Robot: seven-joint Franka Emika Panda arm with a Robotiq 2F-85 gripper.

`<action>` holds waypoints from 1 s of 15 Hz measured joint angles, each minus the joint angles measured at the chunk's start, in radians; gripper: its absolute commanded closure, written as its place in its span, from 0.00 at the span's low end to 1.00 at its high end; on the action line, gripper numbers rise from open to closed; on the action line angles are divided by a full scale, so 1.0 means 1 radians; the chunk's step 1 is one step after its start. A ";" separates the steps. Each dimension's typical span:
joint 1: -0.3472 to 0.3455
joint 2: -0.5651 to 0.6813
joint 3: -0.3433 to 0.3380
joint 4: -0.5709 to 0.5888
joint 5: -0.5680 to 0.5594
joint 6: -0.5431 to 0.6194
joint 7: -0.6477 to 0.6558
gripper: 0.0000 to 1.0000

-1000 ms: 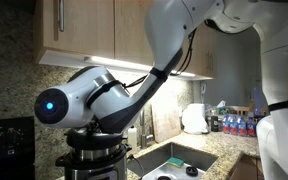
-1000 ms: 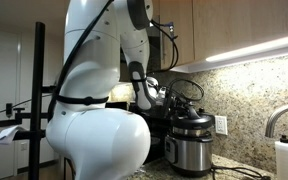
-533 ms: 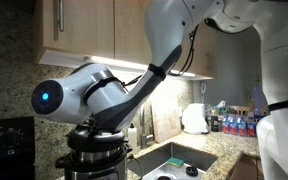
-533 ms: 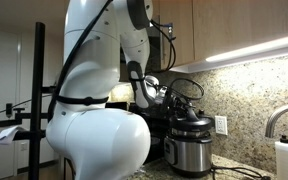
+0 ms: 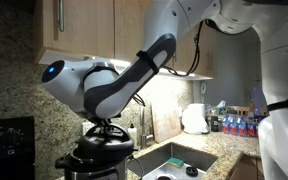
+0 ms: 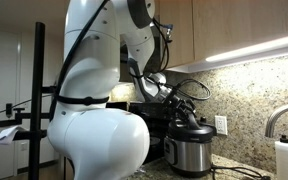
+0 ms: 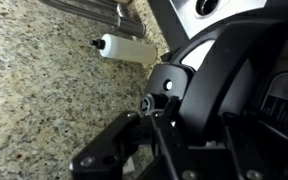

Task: Pick up the lid from the cooker and put it on the counter

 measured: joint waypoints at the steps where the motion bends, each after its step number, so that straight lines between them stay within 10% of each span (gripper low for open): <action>1: -0.006 0.001 -0.007 0.017 0.046 -0.004 -0.058 0.95; 15: -0.053 0.004 -0.057 0.161 0.183 -0.137 -0.225 0.95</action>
